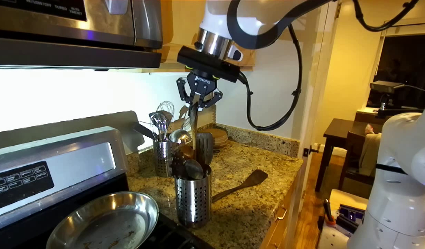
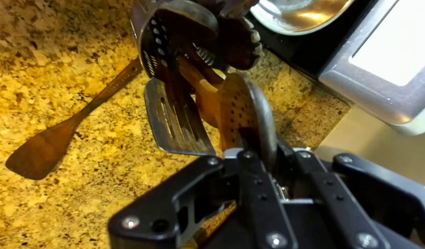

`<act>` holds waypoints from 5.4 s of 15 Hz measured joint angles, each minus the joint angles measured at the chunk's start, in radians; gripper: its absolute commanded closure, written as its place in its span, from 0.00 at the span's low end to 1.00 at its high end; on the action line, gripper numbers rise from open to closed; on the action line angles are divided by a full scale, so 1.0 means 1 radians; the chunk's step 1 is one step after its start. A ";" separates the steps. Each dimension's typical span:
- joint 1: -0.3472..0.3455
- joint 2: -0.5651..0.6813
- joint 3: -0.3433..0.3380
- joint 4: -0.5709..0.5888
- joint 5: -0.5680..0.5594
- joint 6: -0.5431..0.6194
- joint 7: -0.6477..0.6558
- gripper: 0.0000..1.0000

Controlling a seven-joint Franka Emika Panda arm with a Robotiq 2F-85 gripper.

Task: Remove the spatula and spoon from the utensil holder closer to you respectively

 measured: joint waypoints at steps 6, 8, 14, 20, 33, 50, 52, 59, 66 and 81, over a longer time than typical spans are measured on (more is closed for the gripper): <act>-0.002 -0.122 0.004 0.011 0.002 -0.006 -0.036 0.90; -0.005 -0.164 0.003 0.023 0.004 -0.018 -0.046 0.90; -0.030 -0.276 -0.015 0.089 0.027 -0.137 -0.089 0.91; -0.086 -0.332 -0.097 0.100 0.115 -0.205 -0.125 0.92; -0.145 -0.329 -0.228 -0.050 0.353 -0.187 -0.271 0.86; -0.273 -0.261 -0.314 -0.051 0.413 -0.210 -0.268 0.94; -0.294 -0.221 -0.338 -0.053 0.429 -0.210 -0.268 0.94; -0.335 -0.038 -0.431 -0.053 0.528 -0.207 -0.273 0.94; -0.345 0.098 -0.480 -0.050 0.633 -0.207 -0.284 0.87; -0.365 0.199 -0.518 -0.043 0.722 -0.221 -0.297 0.94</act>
